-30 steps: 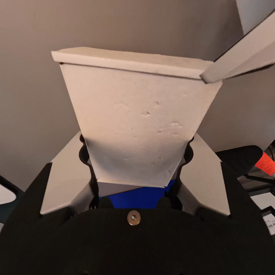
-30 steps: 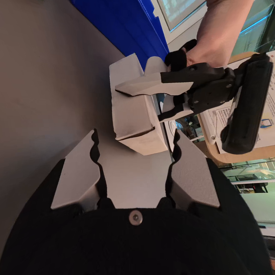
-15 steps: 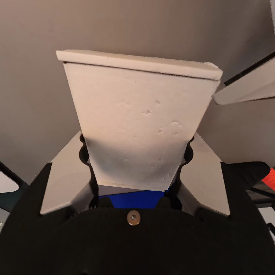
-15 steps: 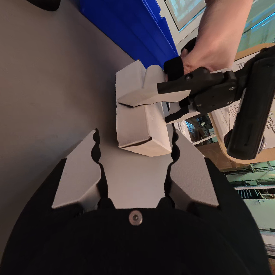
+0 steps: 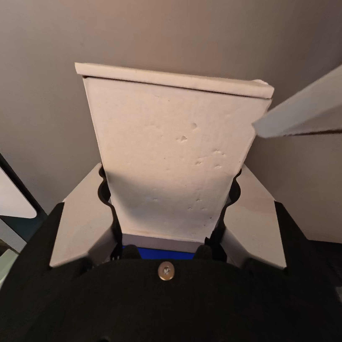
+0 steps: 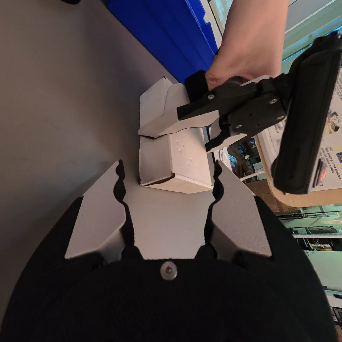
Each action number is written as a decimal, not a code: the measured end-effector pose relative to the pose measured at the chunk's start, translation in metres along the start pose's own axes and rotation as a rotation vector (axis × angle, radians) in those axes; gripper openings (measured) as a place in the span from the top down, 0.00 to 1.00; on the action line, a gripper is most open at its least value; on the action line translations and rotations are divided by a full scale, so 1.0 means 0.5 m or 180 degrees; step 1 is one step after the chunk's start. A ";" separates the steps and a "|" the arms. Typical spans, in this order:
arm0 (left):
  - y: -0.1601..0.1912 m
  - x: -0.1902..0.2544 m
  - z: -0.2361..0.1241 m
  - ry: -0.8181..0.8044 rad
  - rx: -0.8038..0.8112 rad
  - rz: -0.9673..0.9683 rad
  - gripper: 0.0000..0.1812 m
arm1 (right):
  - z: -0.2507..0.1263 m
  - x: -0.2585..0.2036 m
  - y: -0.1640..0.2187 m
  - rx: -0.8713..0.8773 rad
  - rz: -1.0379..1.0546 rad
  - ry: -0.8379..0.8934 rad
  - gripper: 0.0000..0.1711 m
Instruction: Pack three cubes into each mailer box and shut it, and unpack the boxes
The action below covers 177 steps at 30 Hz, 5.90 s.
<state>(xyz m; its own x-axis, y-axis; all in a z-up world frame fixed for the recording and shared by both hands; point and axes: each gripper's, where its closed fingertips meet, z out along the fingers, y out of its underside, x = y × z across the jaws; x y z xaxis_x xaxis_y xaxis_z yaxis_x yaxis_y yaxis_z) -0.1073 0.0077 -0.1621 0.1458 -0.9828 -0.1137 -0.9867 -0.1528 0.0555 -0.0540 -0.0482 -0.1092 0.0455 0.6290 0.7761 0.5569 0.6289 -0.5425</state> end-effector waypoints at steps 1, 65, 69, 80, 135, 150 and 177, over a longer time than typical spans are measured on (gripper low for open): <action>-0.001 -0.001 0.000 -0.0012 0.0037 -0.0010 0.27 | 0.001 -0.002 0.001 -0.0007 -0.0008 -0.0010 0.44; 0.047 -0.031 -0.360 -0.1022 0.3056 -0.0370 0.46 | -0.043 0.323 -0.044 0.0331 0.1086 0.1340 0.47; 0.019 0.001 -0.303 -0.0807 0.2636 -0.0150 0.38 | -0.038 0.300 -0.016 0.0274 0.1151 0.1282 0.45; -0.013 -0.005 -0.175 -0.0483 0.2134 -0.0103 0.34 | 0.000 0.154 -0.032 0.0723 0.1267 0.0288 0.35; 0.004 0.000 -0.060 0.0140 0.1440 -0.0423 0.37 | 0.049 0.037 0.017 0.0081 0.0550 -0.0328 0.35; 0.001 0.020 -0.072 0.0432 0.1487 -0.0473 0.37 | 0.056 0.028 0.024 0.0001 0.0398 -0.0312 0.35; 0.003 0.027 -0.078 0.0603 0.1537 -0.0538 0.37 | 0.060 0.016 0.030 -0.0179 -0.0126 -0.0249 0.39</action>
<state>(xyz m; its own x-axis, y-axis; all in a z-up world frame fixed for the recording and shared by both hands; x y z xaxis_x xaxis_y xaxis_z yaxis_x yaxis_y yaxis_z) -0.1039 -0.0097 -0.1250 0.2715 -0.9570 0.1018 -0.8627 -0.2889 -0.4151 -0.0703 -0.0199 -0.1209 -0.0410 0.6393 0.7679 0.6029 0.6287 -0.4912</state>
